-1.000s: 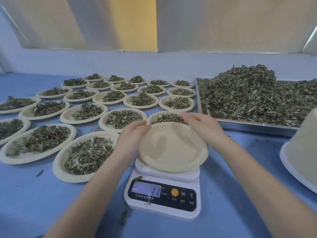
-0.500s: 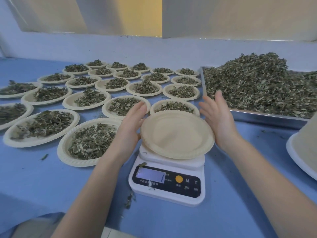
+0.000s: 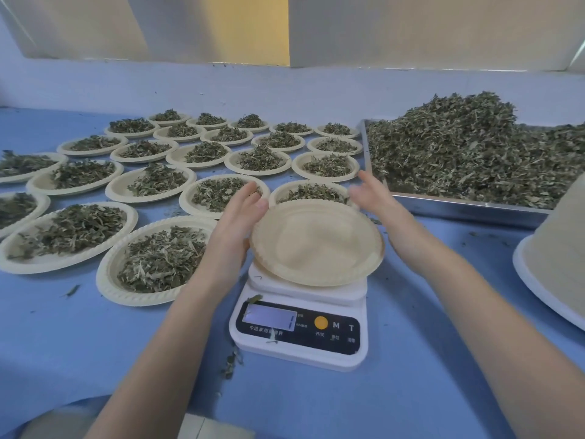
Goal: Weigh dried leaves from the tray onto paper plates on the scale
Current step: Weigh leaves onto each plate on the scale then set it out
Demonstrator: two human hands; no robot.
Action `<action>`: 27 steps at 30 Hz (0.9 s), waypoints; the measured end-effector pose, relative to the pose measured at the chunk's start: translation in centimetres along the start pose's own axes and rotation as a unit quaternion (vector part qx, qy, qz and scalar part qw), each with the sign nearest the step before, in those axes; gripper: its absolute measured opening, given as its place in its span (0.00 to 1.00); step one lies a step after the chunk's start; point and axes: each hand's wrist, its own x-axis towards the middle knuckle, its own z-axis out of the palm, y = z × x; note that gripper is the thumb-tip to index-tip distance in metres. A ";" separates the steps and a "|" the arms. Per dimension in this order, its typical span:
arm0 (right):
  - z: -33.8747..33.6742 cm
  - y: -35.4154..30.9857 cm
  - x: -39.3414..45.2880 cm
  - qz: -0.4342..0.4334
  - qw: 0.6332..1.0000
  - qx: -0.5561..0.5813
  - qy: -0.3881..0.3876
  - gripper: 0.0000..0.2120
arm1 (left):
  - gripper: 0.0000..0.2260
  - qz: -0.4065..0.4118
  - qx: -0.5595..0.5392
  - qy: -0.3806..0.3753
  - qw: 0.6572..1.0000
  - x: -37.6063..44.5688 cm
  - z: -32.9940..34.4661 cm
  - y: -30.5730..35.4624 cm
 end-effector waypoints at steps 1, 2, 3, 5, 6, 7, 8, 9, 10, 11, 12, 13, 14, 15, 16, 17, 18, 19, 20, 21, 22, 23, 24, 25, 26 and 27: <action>-0.2 -0.2 -0.6 -0.001 1.000 -0.015 -0.017 0.44 | 0.28 0.000 -0.006 0.000 1.000 0.1 -0.1 -0.1; -0.1 -0.6 -1.6 0.025 0.999 -0.010 -0.022 0.54 | 0.28 0.001 -0.010 0.000 1.000 0.2 -0.2 -0.2; -0.1 -0.6 -3.1 0.032 0.999 -0.013 -0.032 0.60 | 0.28 0.003 -0.011 0.000 1.000 0.3 -0.2 -0.3; 0.2 0.6 -6.4 0.032 0.998 -0.030 -0.051 0.66 | 0.30 0.003 -0.010 -0.002 1.000 0.4 -0.2 -0.5; 0.5 1.2 -7.1 0.037 0.997 -0.035 -0.051 0.67 | 0.30 0.002 -0.012 -0.004 1.000 0.4 -0.1 -0.5; 0.9 1.6 -7.6 0.042 0.997 -0.039 -0.042 0.68 | 0.30 0.001 -0.013 -0.007 1.000 0.3 -0.1 -0.5; 1.2 1.5 -7.9 0.053 0.997 -0.043 -0.035 0.68 | 0.30 0.000 -0.014 -0.009 1.000 0.3 0.0 -0.6; 1.4 1.6 -8.1 0.060 0.996 -0.052 -0.033 0.69 | 0.31 -0.001 -0.014 -0.009 1.000 0.2 0.0 -0.6; 1.6 1.6 -8.3 0.060 0.996 -0.059 -0.035 0.69 | 0.31 -0.001 -0.016 -0.007 1.000 0.1 0.0 -0.6; 1.8 1.6 -8.4 0.058 0.995 -0.068 -0.039 0.69 | 0.30 -0.001 -0.018 -0.004 1.000 0.0 -0.1 -0.5; 1.9 1.4 -8.5 0.060 0.994 -0.080 -0.044 0.69 | 0.29 0.000 -0.020 0.000 1.000 -0.1 -0.1 -0.5; 2.0 1.2 -8.4 0.061 0.993 -0.091 -0.046 0.70 | 0.28 0.001 -0.021 0.003 1.000 -0.1 -0.1 -0.4; 2.1 1.1 -8.4 0.060 0.992 -0.097 -0.047 0.70 | 0.28 0.004 -0.022 0.005 1.000 -0.2 -0.1 -0.3; 2.1 1.0 -8.4 0.061 0.992 -0.097 -0.051 0.70 | 0.28 0.006 -0.022 0.007 1.000 -0.3 0.0 -0.2; 2.2 0.8 -8.3 0.067 0.992 -0.094 -0.058 0.70 | 0.29 0.006 -0.022 0.009 1.000 -0.3 0.0 -0.1; 2.1 0.7 -8.2 0.074 0.991 -0.089 -0.070 0.69 | 0.30 0.006 -0.022 0.012 1.000 -0.4 0.1 -0.1; 2.0 0.5 -8.1 0.083 0.990 -0.081 -0.081 0.69 | 0.31 0.008 -0.021 0.016 1.000 -0.4 0.1 0.0; 2.0 0.3 -7.9 0.092 0.989 -0.072 -0.092 0.68 | 0.32 0.010 -0.021 0.020 1.000 -0.5 0.1 0.0; 1.9 0.2 -7.7 0.099 0.988 -0.066 -0.099 0.68 | 0.32 0.013 -0.023 0.023 0.999 -0.6 0.1 0.0; 1.9 0.1 -7.5 0.105 0.987 -0.064 -0.103 0.67 | 0.31 0.016 -0.025 0.026 0.999 -0.6 0.1 0.0; 1.9 0.1 -7.4 0.109 0.987 -0.063 -0.103 0.67 | 0.29 0.017 -0.027 0.028 0.999 -0.7 0.1 0.0; 2.0 0.1 -7.4 0.110 0.987 -0.063 -0.101 0.68 | 0.28 0.017 -0.026 0.030 0.999 -0.9 0.2 0.0; 2.0 0.1 -7.5 0.107 0.988 -0.060 -0.097 0.68 | 0.29 0.018 -0.022 0.031 0.999 -1.0 0.2 0.0; 2.1 0.2 -7.6 0.100 0.990 -0.053 -0.089 0.69 | 0.30 0.018 -0.017 0.032 0.999 -1.1 0.2 0.0; 2.2 0.3 -7.7 0.092 0.992 -0.041 -0.078 0.70 | 0.31 0.019 -0.011 0.031 0.999 -1.2 0.3 0.0; 2.3 0.4 -7.9 0.085 0.994 -0.026 -0.068 0.71 | 0.33 0.020 -0.007 0.029 0.999 -1.3 0.3 0.0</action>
